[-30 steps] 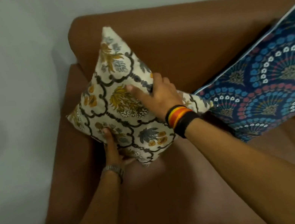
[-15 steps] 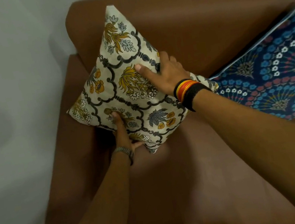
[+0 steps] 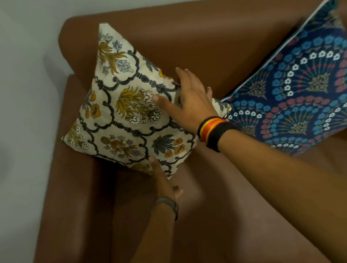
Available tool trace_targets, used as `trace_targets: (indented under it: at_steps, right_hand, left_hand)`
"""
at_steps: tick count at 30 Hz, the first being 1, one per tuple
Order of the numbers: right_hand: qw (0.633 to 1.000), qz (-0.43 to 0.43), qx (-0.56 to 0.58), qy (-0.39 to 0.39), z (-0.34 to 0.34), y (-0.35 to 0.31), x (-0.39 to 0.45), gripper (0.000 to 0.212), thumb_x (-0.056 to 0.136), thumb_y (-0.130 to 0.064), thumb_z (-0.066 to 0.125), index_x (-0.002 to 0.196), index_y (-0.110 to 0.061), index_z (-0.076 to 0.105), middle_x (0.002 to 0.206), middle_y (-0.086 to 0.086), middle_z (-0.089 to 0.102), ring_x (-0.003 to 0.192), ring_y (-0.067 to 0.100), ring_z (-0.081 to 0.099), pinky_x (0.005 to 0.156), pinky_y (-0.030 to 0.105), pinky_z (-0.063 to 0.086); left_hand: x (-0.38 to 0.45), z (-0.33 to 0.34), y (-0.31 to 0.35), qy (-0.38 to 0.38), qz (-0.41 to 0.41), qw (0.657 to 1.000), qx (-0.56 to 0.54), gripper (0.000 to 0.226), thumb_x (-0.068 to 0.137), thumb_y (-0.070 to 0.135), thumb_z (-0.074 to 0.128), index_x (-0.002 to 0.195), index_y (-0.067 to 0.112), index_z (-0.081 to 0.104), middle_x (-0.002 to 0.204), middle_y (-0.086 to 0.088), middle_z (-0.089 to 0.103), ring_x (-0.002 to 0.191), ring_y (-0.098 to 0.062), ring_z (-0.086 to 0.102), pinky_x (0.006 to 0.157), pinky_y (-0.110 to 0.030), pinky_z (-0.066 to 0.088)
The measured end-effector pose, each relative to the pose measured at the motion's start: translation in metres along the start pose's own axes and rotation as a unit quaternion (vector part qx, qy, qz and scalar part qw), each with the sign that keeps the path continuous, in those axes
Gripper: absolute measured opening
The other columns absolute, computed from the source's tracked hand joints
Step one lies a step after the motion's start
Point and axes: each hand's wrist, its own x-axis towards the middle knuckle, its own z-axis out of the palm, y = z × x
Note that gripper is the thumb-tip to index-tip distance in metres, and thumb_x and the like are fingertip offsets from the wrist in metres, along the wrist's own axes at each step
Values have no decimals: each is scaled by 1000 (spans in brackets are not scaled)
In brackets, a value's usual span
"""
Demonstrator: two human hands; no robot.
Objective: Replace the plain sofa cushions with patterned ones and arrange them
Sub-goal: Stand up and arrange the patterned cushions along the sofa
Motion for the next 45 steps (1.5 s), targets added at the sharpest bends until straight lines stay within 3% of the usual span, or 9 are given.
trace_targets:
  at_steps: [3,8,15,19,25,35,38,42,45]
  right_hand:
    - [997,-35,-32,57,-41,47,-27,84,100,-64,51,165,-16,27,175,12,17,162,30,11,126,67,6]
    - [979,6,-76,188,-148,160,-58,87,94,-66,58,159,-13,38,172,17,22,160,39,17,122,72,13]
    - [991,120,7,61,-240,269,-48,132,69,-88,68,166,-15,17,167,14,31,153,40,31,120,64,33]
    - [992,120,3,24,-245,281,-40,133,59,-94,62,163,-20,24,158,13,40,145,41,41,114,65,39]
    - [996,91,11,19,-253,299,-44,123,64,-92,59,161,-23,27,154,11,43,140,38,45,111,63,44]
    - [998,59,19,29,-258,314,-50,105,84,-75,64,162,-16,26,157,15,40,143,39,43,114,59,42]
    - [997,46,2,65,-274,332,-63,99,91,-70,62,163,-12,28,165,15,35,152,37,34,119,60,35]
    - [986,37,-72,145,-326,384,-83,82,97,-61,58,160,-12,37,169,18,28,158,38,23,122,69,19]
    - [966,28,-122,227,-389,435,-95,76,99,-55,59,159,-11,39,171,20,24,159,42,18,122,71,12]
  left_hand:
    - [-26,46,-43,-42,-56,997,42,98,82,91,42,163,36,32,172,-5,28,148,-40,37,98,-58,47]
    - [-59,147,-75,-107,-66,989,84,104,80,86,54,164,27,33,171,-7,30,150,-38,36,101,-62,51]
    - [-68,255,-94,-184,8,980,72,124,59,97,59,160,28,39,165,-5,43,146,-39,45,106,-66,48]
    - [-62,274,-108,-171,51,982,55,141,44,100,63,163,29,36,164,-7,45,145,-38,48,111,-71,42]
    - [-53,285,-124,-161,59,985,3,127,53,98,70,159,35,41,159,-5,52,138,-37,55,104,-73,47]
    - [-70,292,-125,-127,105,986,15,130,49,101,64,157,31,45,149,-2,58,127,-29,61,95,-57,59]
    - [-87,315,-151,-55,145,988,0,119,63,100,57,159,30,43,156,1,52,134,-24,57,107,-53,53]
    - [-113,372,-233,-46,46,996,57,119,61,104,50,161,42,36,165,7,38,148,-26,43,108,-56,47]
    - [-164,443,-272,-103,-21,990,96,86,88,83,51,161,44,31,164,8,31,151,-29,36,105,-59,49]
